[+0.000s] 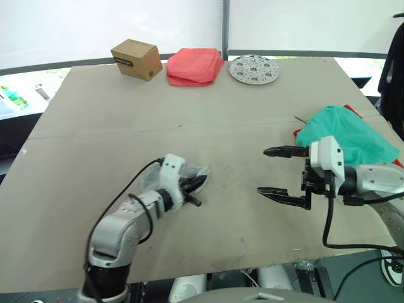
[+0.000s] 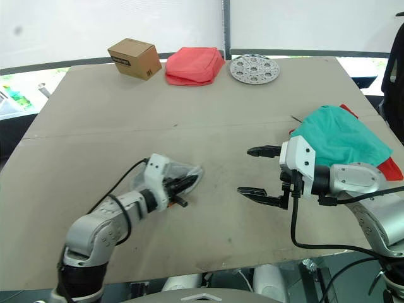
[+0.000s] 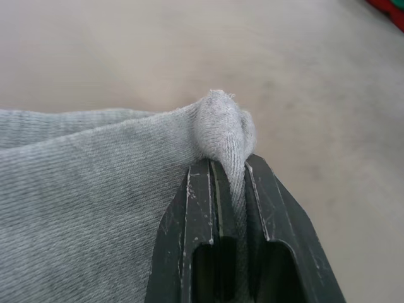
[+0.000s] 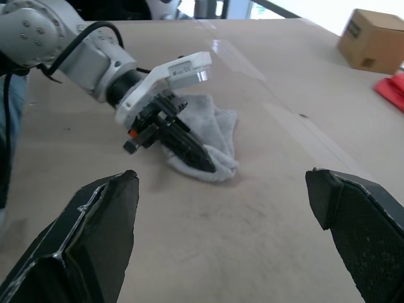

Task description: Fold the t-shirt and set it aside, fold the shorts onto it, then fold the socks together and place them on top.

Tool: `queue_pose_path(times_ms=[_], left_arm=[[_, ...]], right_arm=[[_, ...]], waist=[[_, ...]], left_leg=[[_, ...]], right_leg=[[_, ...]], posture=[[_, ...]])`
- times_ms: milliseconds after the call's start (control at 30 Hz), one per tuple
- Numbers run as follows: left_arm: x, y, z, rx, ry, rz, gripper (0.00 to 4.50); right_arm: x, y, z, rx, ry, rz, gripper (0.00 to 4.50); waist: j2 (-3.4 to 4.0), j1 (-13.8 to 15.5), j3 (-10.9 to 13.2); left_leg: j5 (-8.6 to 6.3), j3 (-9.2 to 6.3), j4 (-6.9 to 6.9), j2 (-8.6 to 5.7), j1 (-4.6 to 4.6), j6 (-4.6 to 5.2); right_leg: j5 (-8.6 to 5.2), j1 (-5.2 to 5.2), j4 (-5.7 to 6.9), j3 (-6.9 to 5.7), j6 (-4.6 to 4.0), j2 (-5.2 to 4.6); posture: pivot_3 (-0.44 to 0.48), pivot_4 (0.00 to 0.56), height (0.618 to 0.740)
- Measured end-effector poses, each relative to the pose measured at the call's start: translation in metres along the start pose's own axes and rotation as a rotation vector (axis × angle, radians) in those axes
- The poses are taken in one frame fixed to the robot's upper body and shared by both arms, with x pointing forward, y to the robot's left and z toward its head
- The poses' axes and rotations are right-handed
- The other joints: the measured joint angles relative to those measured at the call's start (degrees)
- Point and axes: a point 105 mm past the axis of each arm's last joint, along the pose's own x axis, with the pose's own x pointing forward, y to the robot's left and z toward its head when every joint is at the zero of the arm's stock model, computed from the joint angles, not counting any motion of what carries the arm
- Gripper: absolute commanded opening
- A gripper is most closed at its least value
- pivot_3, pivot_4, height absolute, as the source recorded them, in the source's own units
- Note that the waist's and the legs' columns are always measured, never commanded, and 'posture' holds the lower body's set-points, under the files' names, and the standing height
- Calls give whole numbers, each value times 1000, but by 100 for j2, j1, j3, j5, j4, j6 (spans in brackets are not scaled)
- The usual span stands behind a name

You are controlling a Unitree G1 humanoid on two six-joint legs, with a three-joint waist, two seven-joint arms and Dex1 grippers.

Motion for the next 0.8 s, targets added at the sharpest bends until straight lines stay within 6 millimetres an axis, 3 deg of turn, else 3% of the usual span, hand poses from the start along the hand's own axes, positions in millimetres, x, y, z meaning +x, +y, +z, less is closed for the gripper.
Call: queue_pose_path(times_ms=[67, 100, 233, 300, 367, 400, 433, 567, 700, 800], left_arm=[[7, -10, 1, 3, 14, -36, 7], [17, -25, 8, 5, 16, -113, 7], [26, -48, 9, 2, 52, -226, 1684], [18, -44, 4, 2, 82, -248, 2615], [2, -36, 12, -44, 43, -285, 3430], [-7, -31, 21, -60, 10, -303, 3430], [-29, -15, 34, -54, -14, -325, 3430], [-61, 19, 51, -43, -28, -292, 3430], [-67, 50, 44, -46, 7, -232, 3430], [-59, 63, 34, -30, 27, -204, 3430]], right_arm=[[-3, 2, 1, 9, 9, -14, 4500], [-7, 5, 2, 19, 19, -30, 4500], [-7, 10, 5, 42, 28, -37, 4500], [-6, 11, 5, 56, 33, -48, 4500], [-4, 10, 2, 71, 37, -70, 4500], [-1, 9, 0, 79, 38, -79, 4500], [10, 9, -4, 124, 17, -92, 4500], [35, 4, -26, 239, 45, -141, 4500], [61, 0, -56, 302, 137, -176, 4500], [73, -15, -75, 372, 180, -273, 4500]], waist=[[-2, 21, 2], [1, 78, 4], [-17, 24, 14], [-27, -44, 21], [-30, -65, 24], [-29, -66, 25], [-36, -98, 24], [-20, -110, 31], [-22, -70, 32], [-24, -57, 32]], left_leg=[[0, -5, 2, 3, -1, 0], [1, -15, 20, -5, -6, 0], [0, -10, 42, -8, -7, 1], [0, -6, 39, 0, -3, 1], [0, -10, 35, 9, -2, 0], [0, -15, 33, 10, -2, 0], [0, -20, 29, 13, 3, 0], [1, -14, 28, 4, 5, -1], [1, -10, 30, -5, 2, -2], [2, -4, 31, -5, -1, -3]], right_leg=[[-1, 2, 0, -2, -1, 17], [-2, 12, 3, -9, 0, 23], [-2, 21, 3, -3, 1, 23], [-2, 18, 5, 0, 2, 29], [-2, 12, 11, -6, 1, 33], [-2, 10, 14, -9, 1, 34], [-3, 9, 19, -11, 0, 45], [-4, 7, 21, -3, 0, 38], [-4, 3, 20, -2, 0, 30], [-2, -2, 20, 4, -1, 29]], posture=[[0, 150, 740], [0, 150, 740], [0, 150, 740], [0, 150, 740], [0, 150, 740], [0, 150, 740], [0, 150, 740], [0, 150, 740], [0, 150, 740], [0, 150, 740]])
